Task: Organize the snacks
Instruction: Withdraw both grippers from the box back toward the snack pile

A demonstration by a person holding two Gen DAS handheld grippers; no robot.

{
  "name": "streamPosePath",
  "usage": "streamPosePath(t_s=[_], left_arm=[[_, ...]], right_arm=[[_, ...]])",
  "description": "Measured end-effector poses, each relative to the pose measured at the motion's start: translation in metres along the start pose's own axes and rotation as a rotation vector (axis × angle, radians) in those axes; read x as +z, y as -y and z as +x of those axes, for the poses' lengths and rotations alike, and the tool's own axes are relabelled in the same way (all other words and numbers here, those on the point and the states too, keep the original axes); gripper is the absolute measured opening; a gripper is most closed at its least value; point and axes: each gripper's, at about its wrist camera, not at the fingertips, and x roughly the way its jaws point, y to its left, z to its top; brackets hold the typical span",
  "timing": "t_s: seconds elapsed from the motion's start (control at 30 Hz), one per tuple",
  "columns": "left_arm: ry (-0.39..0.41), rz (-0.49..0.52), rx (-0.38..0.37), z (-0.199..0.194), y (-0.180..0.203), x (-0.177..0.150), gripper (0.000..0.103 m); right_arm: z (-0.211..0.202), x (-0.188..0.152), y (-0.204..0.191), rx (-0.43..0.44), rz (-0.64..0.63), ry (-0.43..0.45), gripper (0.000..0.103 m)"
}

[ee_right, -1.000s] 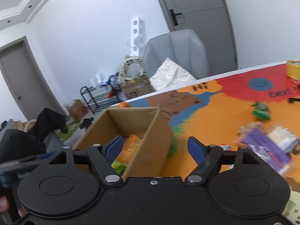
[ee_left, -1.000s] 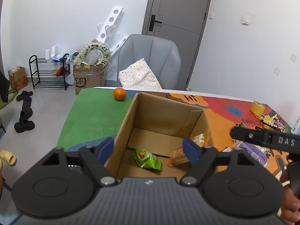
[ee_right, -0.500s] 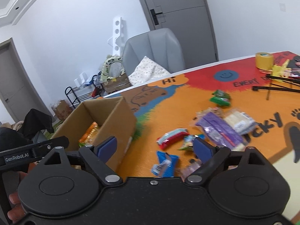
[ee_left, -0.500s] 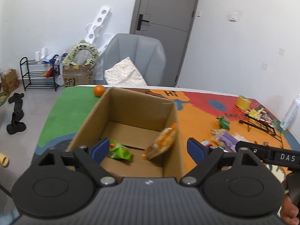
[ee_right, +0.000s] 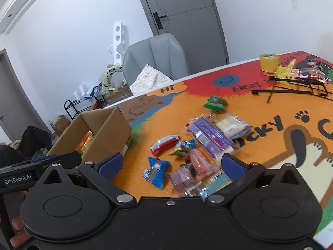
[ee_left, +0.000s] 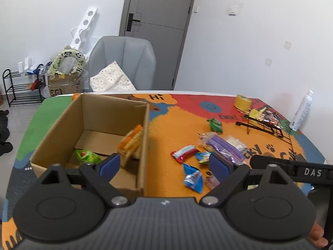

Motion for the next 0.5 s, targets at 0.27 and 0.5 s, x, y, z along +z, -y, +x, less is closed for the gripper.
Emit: streamPosePath(t_s=[0.27,0.5], left_arm=[[-0.009,0.013,-0.036,0.002,0.021,-0.006,0.091],[-0.012,0.023,-0.094,0.006,0.039,-0.015,0.091]], right_arm=[[-0.011,-0.008,0.023,-0.026,0.034,0.009,0.103],[-0.020,-0.019,0.040,-0.055,0.046,0.020,0.103]])
